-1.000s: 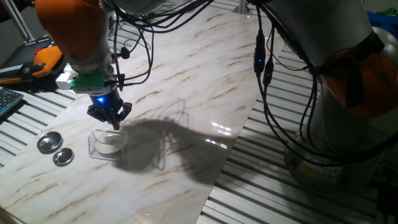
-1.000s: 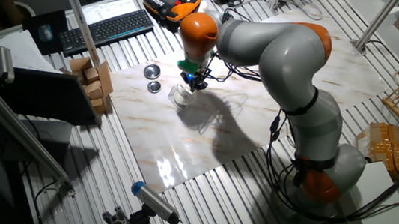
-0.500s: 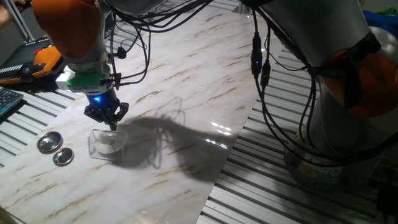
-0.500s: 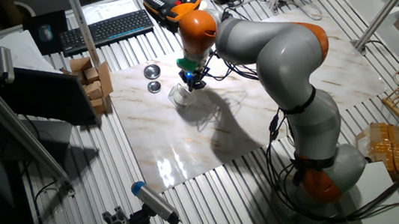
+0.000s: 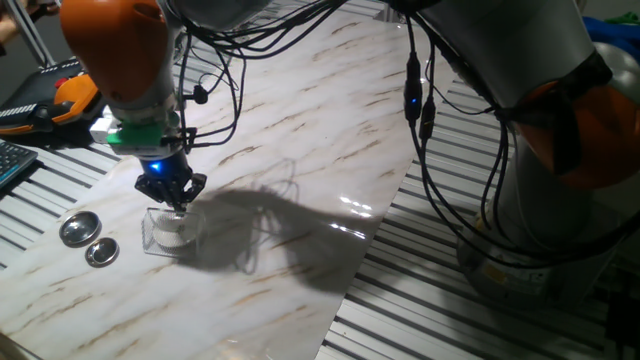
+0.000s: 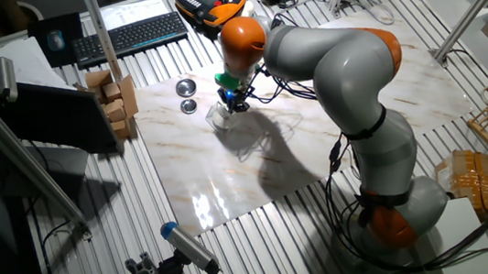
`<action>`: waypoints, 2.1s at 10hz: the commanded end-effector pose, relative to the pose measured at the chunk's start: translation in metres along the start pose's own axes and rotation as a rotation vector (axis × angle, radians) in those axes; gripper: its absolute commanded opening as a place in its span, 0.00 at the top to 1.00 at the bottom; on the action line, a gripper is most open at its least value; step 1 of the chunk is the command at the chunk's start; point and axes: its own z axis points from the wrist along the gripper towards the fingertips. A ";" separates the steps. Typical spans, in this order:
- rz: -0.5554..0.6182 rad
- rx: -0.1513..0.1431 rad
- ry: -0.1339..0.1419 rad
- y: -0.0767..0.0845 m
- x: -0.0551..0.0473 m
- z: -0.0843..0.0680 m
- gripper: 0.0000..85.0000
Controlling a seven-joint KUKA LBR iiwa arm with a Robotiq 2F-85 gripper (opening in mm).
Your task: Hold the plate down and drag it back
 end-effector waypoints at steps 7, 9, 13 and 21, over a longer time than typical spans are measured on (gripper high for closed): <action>0.052 -0.033 0.033 0.000 -0.006 0.004 1.00; 0.090 -0.033 0.025 0.001 -0.007 0.006 1.00; 0.107 -0.036 0.016 0.001 -0.008 0.011 1.00; 0.093 -0.056 -0.001 -0.002 -0.011 0.017 1.00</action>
